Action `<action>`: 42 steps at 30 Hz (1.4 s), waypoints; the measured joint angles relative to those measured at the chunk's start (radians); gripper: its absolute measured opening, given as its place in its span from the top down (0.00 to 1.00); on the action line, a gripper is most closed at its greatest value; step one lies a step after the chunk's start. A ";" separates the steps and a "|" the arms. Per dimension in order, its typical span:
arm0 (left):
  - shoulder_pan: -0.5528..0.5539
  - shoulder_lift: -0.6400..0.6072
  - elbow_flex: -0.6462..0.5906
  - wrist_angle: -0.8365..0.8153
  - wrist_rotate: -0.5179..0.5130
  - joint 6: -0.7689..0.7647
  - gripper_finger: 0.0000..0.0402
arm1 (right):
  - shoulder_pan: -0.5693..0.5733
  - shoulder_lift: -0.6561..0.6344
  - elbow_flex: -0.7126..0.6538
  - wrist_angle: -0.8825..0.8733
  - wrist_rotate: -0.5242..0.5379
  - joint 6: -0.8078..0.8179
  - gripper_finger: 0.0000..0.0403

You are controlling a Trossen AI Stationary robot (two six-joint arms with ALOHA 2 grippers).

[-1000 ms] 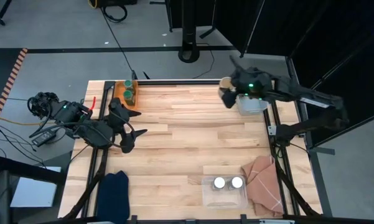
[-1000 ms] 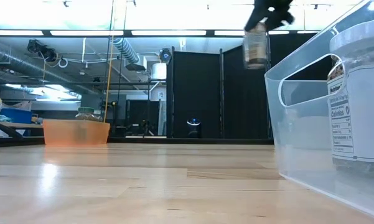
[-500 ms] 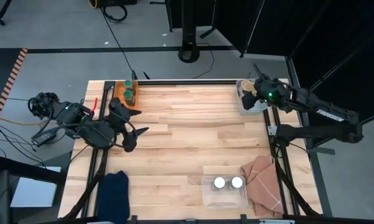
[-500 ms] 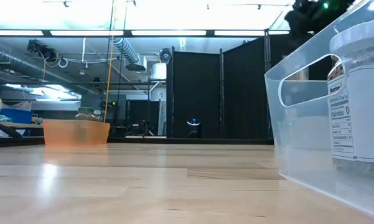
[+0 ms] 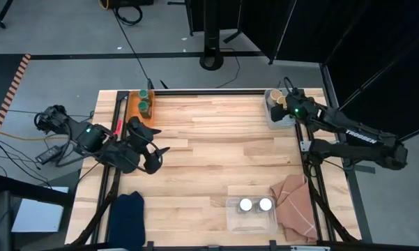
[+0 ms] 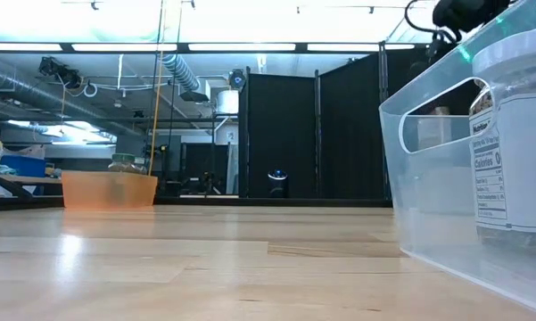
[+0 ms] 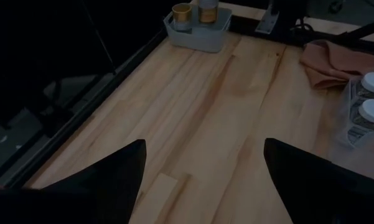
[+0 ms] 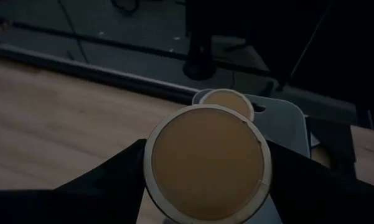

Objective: Sort spices by type
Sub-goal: Put the gold seasoning bottle into the gray bin

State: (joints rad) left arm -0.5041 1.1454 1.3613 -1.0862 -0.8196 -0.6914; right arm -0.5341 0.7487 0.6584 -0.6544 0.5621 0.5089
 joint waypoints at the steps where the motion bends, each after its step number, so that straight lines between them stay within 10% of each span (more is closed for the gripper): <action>1: 0.000 0.000 -0.006 0.007 0.000 -0.001 0.17 | -0.011 0.003 -0.013 0.021 0.000 0.009 0.28; 42: 0.000 0.000 -0.042 0.050 -0.037 -0.047 0.17 | -0.105 0.027 -0.247 0.265 -0.138 0.053 0.19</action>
State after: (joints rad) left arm -0.5041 1.1450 1.3197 -1.0367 -0.8562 -0.7387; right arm -0.6395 0.7759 0.4111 -0.3897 0.4240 0.5621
